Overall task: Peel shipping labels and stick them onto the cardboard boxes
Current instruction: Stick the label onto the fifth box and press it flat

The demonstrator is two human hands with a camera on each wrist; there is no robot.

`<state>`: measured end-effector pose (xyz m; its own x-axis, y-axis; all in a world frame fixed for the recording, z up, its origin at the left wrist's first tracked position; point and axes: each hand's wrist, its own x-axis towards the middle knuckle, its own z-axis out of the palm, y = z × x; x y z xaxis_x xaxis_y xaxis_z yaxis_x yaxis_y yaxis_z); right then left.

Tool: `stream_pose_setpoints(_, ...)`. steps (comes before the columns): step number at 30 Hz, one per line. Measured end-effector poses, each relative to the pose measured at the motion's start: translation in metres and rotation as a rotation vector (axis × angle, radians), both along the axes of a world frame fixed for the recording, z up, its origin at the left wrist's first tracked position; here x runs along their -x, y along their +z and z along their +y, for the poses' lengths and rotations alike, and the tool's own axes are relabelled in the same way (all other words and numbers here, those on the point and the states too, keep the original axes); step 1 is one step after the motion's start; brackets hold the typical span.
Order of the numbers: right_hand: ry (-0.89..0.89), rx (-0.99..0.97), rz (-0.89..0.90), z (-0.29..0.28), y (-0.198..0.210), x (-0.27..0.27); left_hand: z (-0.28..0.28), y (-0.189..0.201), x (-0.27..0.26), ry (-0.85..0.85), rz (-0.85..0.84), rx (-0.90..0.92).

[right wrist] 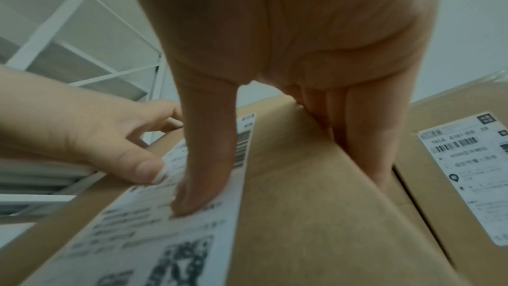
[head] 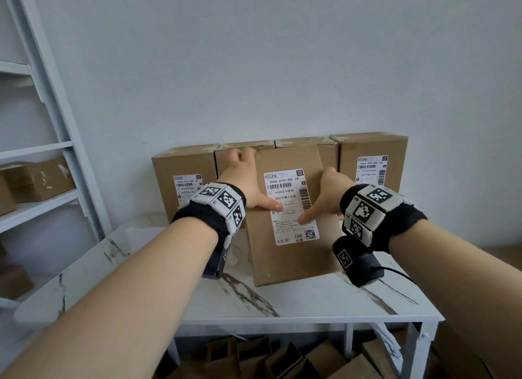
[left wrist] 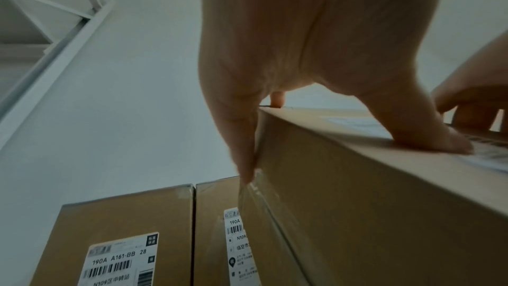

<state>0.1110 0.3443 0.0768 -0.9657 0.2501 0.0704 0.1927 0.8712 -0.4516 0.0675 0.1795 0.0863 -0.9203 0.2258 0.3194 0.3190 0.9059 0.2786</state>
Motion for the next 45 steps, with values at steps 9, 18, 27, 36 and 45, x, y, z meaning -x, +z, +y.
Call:
stream_pose_setpoints(9,0.069,0.066,0.068,0.008,0.004,-0.008,0.002,-0.004,-0.011,0.039,-0.107,-0.050)
stream_pose_setpoints(18,0.094,0.241,0.246,-0.011,0.032,-0.016,-0.032,0.018,-0.014,-0.085,0.101,-0.282)
stream_pose_setpoints(27,0.215,0.307,0.373,-0.094,0.051,0.005,-0.123,0.064,-0.018,0.034,0.192,-0.476)
stream_pose_setpoints(36,0.388,0.377,0.356,-0.214,0.040,0.051,-0.236,0.069,-0.008,0.242,0.247,-0.576)
stream_pose_setpoints(45,0.448,0.372,0.289,-0.299,0.021,0.114,-0.315,0.047,0.038,0.336,0.230,-0.763)
